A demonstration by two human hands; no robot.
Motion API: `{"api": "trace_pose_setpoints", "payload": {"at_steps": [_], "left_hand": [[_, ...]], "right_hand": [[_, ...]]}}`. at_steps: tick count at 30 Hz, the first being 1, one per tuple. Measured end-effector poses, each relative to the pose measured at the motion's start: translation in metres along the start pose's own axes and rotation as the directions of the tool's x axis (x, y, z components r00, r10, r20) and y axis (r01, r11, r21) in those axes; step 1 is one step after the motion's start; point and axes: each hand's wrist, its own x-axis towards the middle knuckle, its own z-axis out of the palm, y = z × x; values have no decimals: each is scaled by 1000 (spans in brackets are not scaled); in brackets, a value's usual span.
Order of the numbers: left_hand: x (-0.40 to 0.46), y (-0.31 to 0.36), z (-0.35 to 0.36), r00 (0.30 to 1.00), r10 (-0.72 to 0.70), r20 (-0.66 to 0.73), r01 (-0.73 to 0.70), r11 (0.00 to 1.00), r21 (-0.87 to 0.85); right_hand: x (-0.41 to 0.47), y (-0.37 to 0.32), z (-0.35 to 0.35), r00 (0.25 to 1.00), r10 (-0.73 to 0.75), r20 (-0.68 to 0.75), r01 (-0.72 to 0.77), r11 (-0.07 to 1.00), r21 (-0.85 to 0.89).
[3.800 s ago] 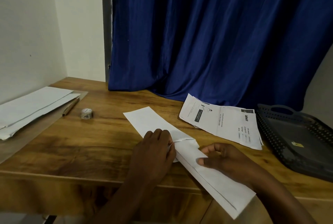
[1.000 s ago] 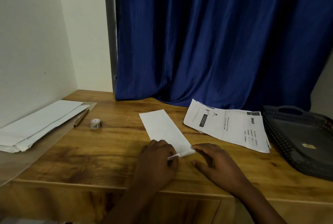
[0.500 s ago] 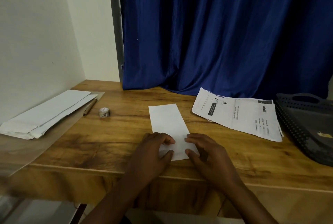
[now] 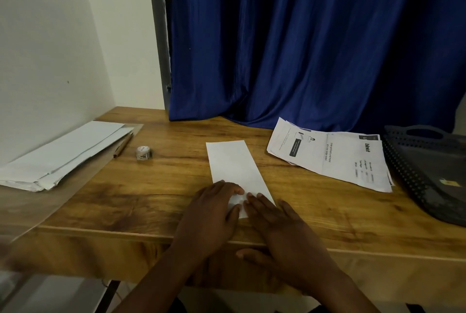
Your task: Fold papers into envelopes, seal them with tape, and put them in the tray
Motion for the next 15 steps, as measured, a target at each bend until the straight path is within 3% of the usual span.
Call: {"api": "trace_pose_setpoints", "payload": {"at_steps": [7, 15], "left_hand": [[-28, 9, -12, 994, 65, 91, -73, 993, 93], [-73, 9, -20, 975, 186, 123, -200, 973, 118]], "right_hand": [[-18, 2, 12, 977, -12, -213, 4, 999, -40], [-43, -1, 3, 905, -37, -423, 120, 978, 171]]}}
